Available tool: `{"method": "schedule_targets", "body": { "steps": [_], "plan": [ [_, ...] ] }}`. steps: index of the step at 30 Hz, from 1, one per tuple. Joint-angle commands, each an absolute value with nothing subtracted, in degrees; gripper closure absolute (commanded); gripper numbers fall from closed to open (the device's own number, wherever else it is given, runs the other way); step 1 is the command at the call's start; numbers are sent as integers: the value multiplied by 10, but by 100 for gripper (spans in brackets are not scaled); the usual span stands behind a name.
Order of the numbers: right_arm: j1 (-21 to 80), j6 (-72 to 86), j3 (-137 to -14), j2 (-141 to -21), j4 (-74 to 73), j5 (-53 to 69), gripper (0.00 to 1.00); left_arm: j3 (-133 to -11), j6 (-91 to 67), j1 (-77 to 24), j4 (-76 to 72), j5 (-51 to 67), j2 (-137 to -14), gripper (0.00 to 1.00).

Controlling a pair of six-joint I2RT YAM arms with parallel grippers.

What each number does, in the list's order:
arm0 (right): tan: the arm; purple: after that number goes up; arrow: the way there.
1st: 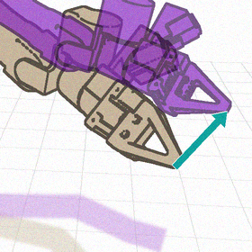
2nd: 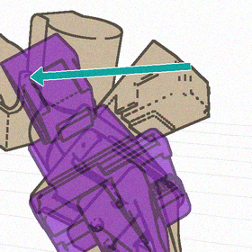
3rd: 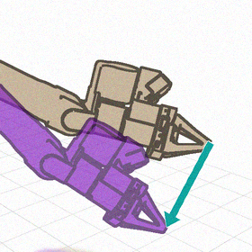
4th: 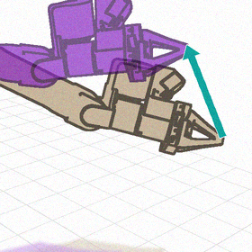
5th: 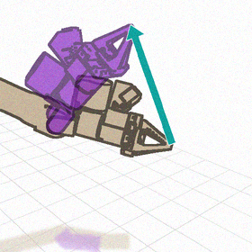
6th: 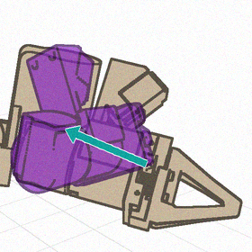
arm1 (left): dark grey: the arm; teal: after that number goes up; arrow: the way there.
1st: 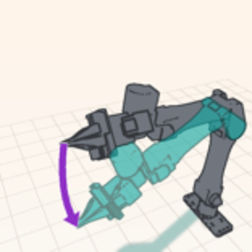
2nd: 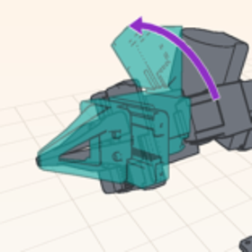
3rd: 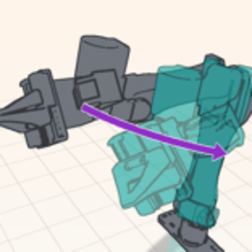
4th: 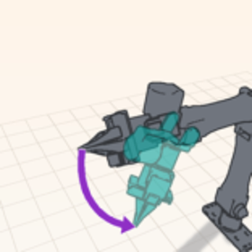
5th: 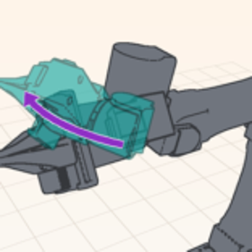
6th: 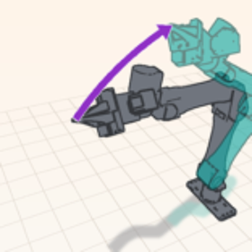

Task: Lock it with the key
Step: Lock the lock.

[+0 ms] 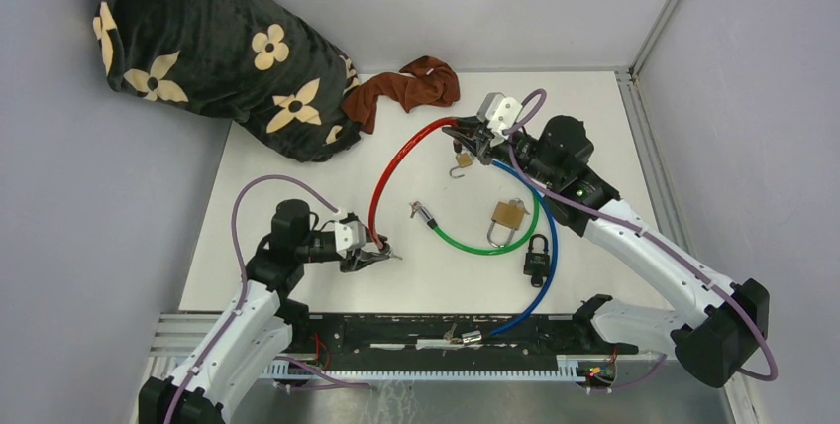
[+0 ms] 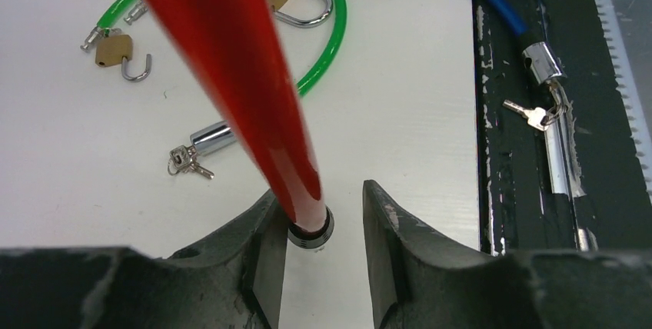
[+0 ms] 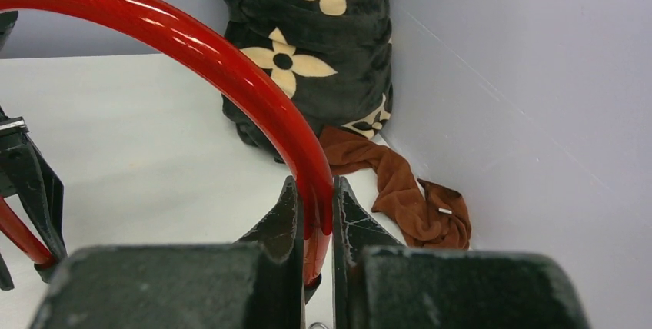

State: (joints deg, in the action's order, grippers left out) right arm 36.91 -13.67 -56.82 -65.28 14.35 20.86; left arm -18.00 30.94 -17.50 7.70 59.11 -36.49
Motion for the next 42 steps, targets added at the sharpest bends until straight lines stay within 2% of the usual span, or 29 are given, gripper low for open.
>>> {"method": "schedule_targets", "body": {
  "steps": [1,3,4,7,8,11,14,18,24,27,30,42],
  "plan": [
    [359,-134,-623,-657,167,238,100,-203,408,-177,121,605,-362,54],
    [358,-134,-629,-662,163,245,100,-207,402,-177,121,613,-369,59],
    [358,-132,-630,-664,163,247,100,-209,398,-177,120,618,-373,64],
    [358,-129,-630,-666,165,247,100,-204,379,-178,104,625,-373,92],
    [359,-126,-630,-667,165,246,100,-200,358,-178,86,623,-370,97],
    [358,-103,-627,-668,178,231,100,-178,171,-180,-46,591,-359,98],
    [367,-42,-614,-666,222,211,100,-154,-135,-180,-222,431,-353,98],
    [436,-14,-595,-664,297,156,100,-153,-401,-177,-317,271,-332,98],
    [548,22,-546,-675,473,86,100,-133,-593,-115,-366,212,-242,98],
    [592,14,-558,-703,523,80,100,-124,-645,-84,-378,194,-200,98],
    [626,-22,-607,-739,509,82,100,-118,-667,-78,-367,183,-157,98],
    [656,-14,-632,-770,535,81,100,-99,-662,-67,-394,148,-70,98]
  ]
}}
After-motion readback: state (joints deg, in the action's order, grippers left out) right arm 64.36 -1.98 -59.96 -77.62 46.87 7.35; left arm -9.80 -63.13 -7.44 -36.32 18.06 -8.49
